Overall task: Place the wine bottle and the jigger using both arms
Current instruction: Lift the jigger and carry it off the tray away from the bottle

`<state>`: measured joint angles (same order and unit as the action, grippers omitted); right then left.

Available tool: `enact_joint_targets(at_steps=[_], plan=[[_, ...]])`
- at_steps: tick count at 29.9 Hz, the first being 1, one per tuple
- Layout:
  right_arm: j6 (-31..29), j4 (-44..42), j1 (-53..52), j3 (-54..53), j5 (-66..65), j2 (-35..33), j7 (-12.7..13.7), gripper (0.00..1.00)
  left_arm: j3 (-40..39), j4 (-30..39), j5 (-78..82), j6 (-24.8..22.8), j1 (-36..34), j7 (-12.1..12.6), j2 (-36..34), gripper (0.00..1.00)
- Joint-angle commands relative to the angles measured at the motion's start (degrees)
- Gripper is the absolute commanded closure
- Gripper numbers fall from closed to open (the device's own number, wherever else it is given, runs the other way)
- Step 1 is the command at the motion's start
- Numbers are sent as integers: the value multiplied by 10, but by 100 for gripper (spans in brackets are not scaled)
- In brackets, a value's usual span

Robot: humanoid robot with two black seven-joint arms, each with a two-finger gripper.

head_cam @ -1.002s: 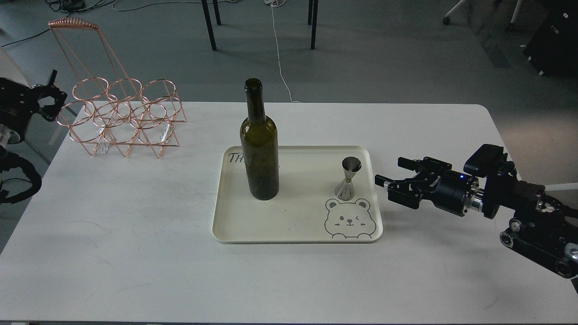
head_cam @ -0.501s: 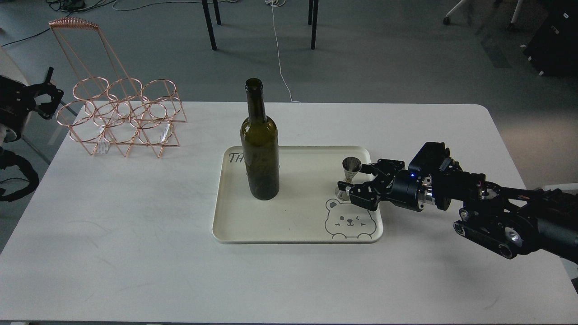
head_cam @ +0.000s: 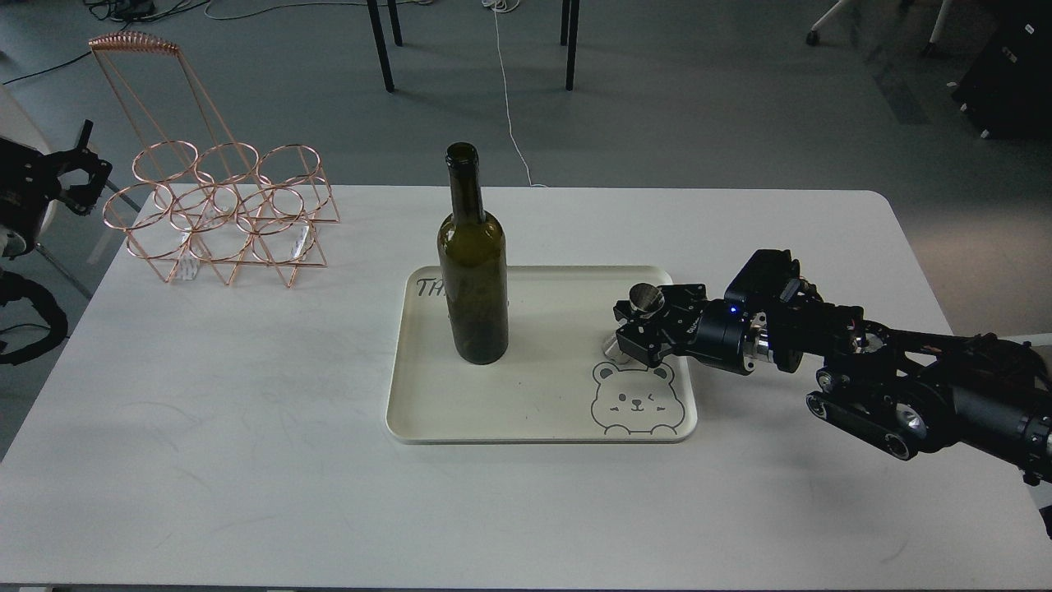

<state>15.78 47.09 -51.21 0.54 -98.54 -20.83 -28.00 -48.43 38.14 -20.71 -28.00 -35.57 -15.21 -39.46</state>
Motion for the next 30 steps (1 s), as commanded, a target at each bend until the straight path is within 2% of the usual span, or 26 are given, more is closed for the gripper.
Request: enact_joint_targets(at_steps=[1, 6, 14, 19, 23, 30], plan=[[19, 3, -1, 0, 0, 0, 0, 99, 0, 0, 0, 0, -2, 0, 0, 2], [43, 20, -6, -3, 2, -28, 0, 99, 0, 0, 0, 0, -3, -1, -2, 2], [47, 74, -13, -42, 10, -151, 0, 99, -1, 4, 0, 0, -7, 1, -20, 2], [65, 71, 13, -54, 28, -210, 0, 99, 0, 8, 1, 0, -13, 3, -22, 2], [93, 60, 50, -48, 79, -228, 0, 99, 0, 9, 1, 0, -13, 4, -22, 2], [122, 8, 100, -52, 86, -223, 0, 99, 1, 10, 1, 0, -13, 4, -19, 2]])
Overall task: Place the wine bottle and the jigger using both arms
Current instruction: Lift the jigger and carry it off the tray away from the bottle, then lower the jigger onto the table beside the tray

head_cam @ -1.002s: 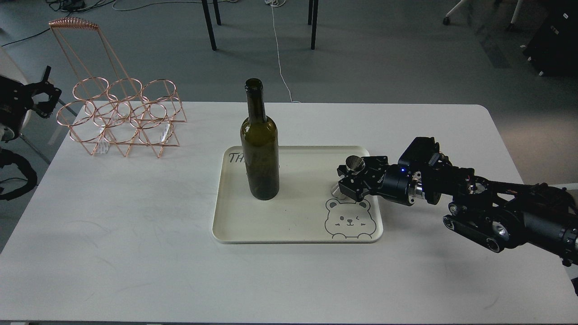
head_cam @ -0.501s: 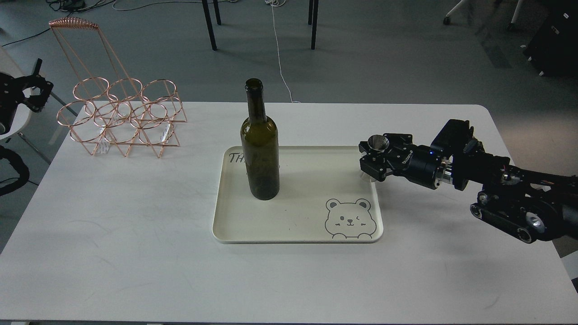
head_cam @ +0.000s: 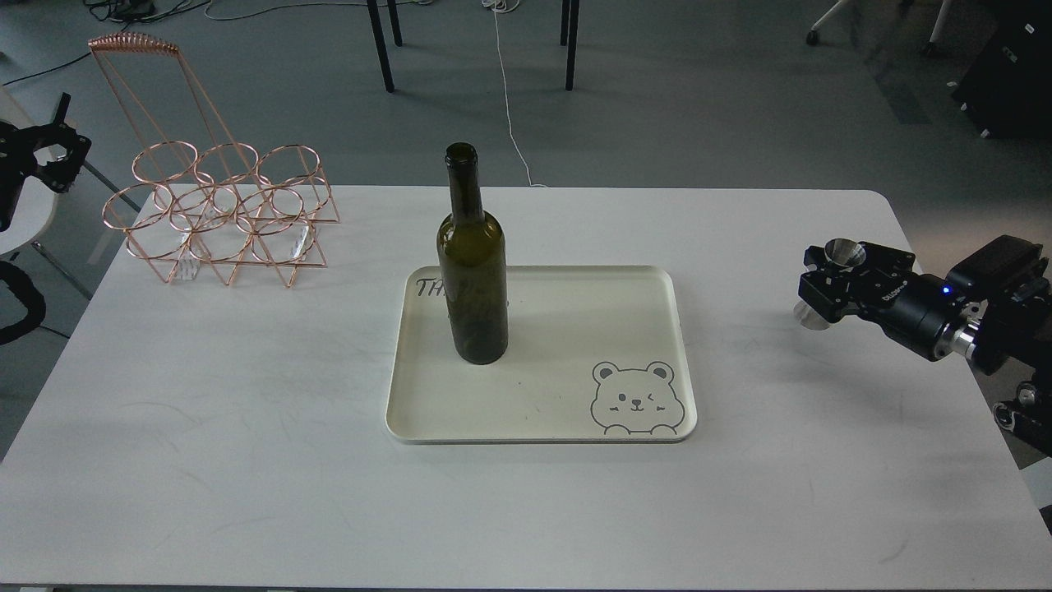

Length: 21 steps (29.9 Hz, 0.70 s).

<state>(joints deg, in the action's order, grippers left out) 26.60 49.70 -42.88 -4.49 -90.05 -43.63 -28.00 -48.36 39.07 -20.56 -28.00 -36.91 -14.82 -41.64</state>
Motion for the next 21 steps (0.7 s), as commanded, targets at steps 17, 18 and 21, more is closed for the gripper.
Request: enact_joint_targets(at_steps=[17, 18, 21], plan=[[14, -40, 50, 2, 43, 30, 0, 89, 0, 1, 0, 0, -11, 1, 2, 2], [14, -40, 50, 1, 43, 30, 0, 89, 0, 1, 0, 0, -14, 1, 2, 2], [14, -39, 50, 4, 50, 31, 0, 84, 0, 1, 3, 0, -17, 1, 2, 2]])
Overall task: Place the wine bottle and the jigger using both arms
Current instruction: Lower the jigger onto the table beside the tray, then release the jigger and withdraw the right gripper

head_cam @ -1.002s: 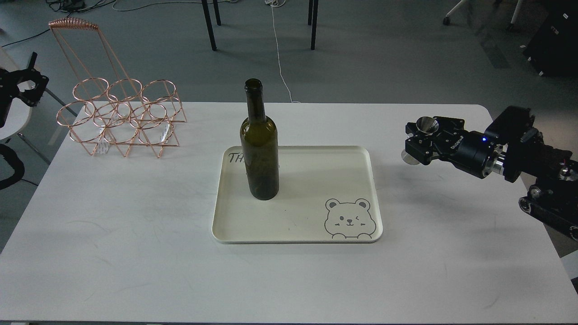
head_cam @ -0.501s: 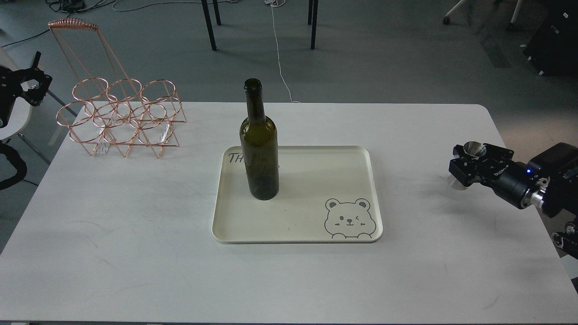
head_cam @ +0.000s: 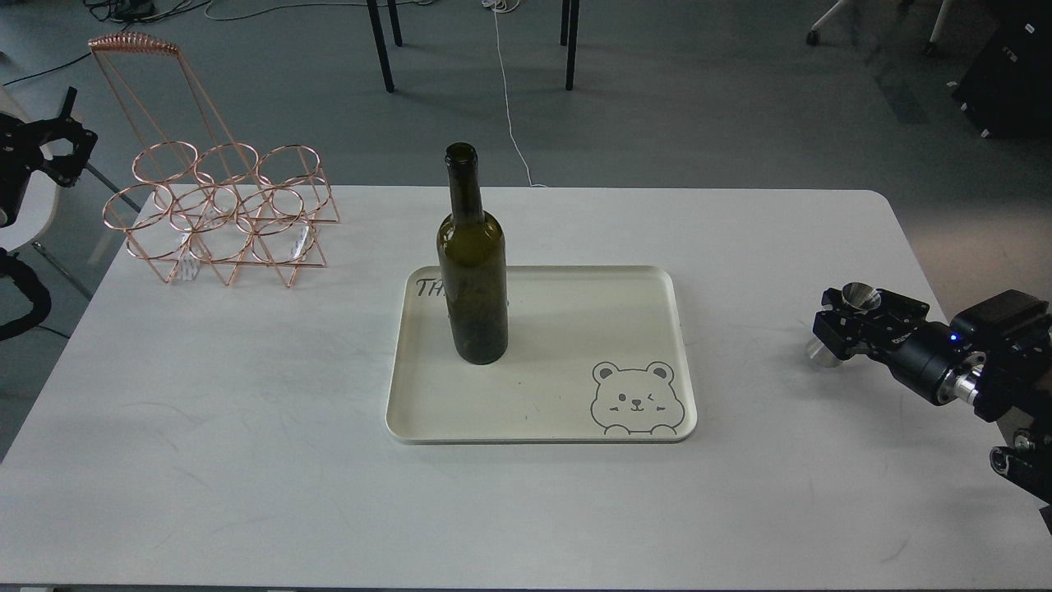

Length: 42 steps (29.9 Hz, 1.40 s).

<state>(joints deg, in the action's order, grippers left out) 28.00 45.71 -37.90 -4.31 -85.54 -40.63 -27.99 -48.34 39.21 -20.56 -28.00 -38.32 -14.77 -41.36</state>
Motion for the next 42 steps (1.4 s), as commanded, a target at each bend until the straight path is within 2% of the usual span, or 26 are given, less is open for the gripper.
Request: enact_joint_targets(at_steps=[1, 10, 18, 21, 27, 32, 36, 40, 42], plan=[[0, 1, 0, 4, 5, 1, 0, 83, 0, 0, 4, 0, -3, 0, 1, 2], [0, 3, 10, 5, 5, 1, 0, 69, 0, -1, 6, 0, -3, -1, -2, 2], [0, 10, 13, 7, 5, -2, 0, 65, 0, 0, 6, 0, -7, -1, -1, 2], [0, 15, 20, 8, 5, -6, 0, 60, 0, 0, 6, 0, -9, -1, -2, 2], [0, 31, 31, 9, 4, -22, 0, 59, -1, 0, 6, 0, -10, -2, -2, 2], [0, 81, 33, 9, 5, -71, 0, 57, -1, 0, 6, 0, -11, -1, -4, 2], [0, 146, 42, 9, 5, -145, 0, 55, 1, 6, 7, 0, -9, 4, -15, 2], [0, 174, 39, -1, 6, -203, 0, 51, 34, 32, 12, 0, -9, 26, -46, 2], [0, 174, 32, -10, 18, -220, 0, 49, 53, 42, 24, 0, -11, 28, -61, 2]])
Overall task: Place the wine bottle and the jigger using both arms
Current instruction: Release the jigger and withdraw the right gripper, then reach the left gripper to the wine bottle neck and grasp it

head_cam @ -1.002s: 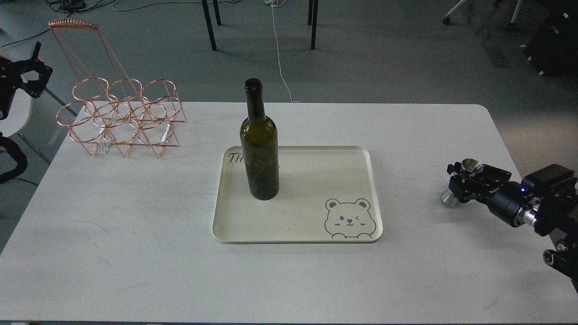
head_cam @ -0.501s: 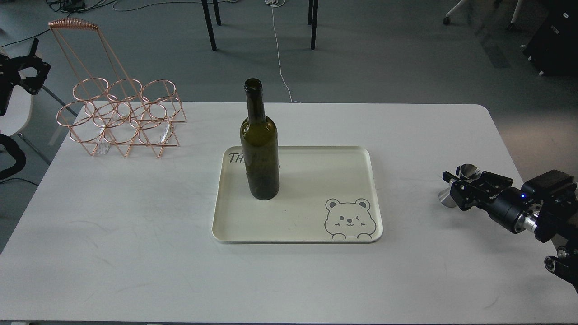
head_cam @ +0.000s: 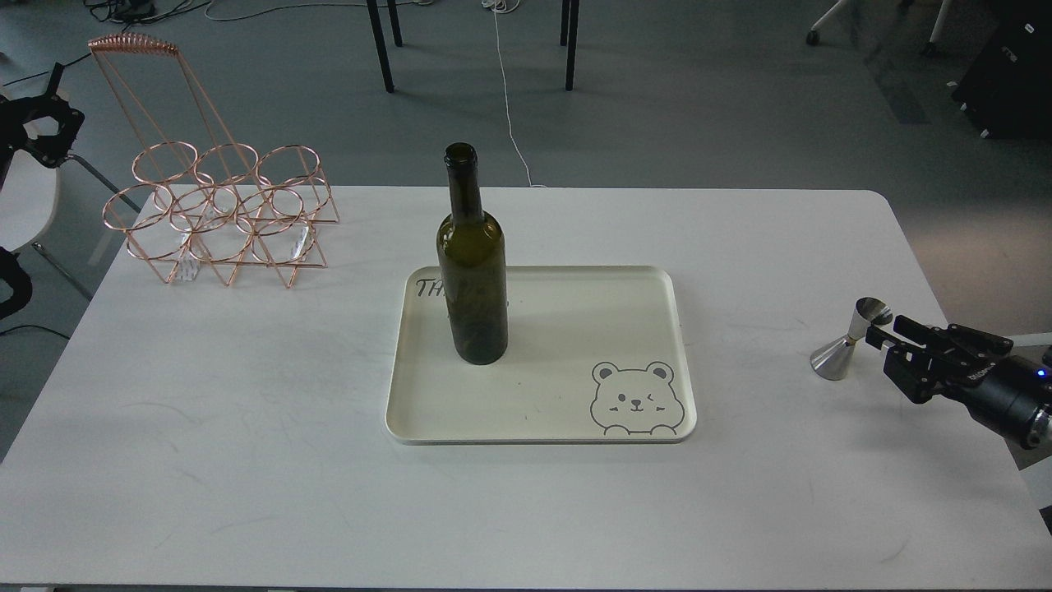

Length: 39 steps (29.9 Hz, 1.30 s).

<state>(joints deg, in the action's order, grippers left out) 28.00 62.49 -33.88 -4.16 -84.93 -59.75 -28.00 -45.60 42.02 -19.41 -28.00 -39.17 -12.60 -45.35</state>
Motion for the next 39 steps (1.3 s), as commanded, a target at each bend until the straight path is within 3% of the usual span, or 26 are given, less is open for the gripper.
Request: enact_joint_targets(at_steps=[1, 7, 9, 14, 18, 26, 35, 39], plan=[[0, 5, -14, -19, 22, -33, 0, 48, 30, 17, 22, 0, -3, 6, -26, 2], [0, 2, -65, -49, 119, -32, 0, 44, 30, 54, 114, 0, -3, 7, -82, 2], [-3, 0, -96, -49, 158, -31, 0, 43, 30, 102, 151, 0, -3, 6, -118, 2], [-77, -8, -159, -51, 273, -6, 0, 37, 31, 237, 240, 0, 1, 2, -204, 2], [-88, -36, -168, -51, 364, 38, 0, 33, 23, 321, 347, 0, -4, 2, -228, 2], [-154, -106, -173, -100, 472, 114, 0, 27, 24, 470, 676, 19, -39, 1, -204, 10], [-357, -253, -173, -196, 651, 183, 0, 24, 25, 537, 1057, 52, -56, -1, -110, 10], [-403, -278, -173, -221, 690, 197, 0, 24, 29, 552, 1141, 58, -56, -1, -61, 9]])
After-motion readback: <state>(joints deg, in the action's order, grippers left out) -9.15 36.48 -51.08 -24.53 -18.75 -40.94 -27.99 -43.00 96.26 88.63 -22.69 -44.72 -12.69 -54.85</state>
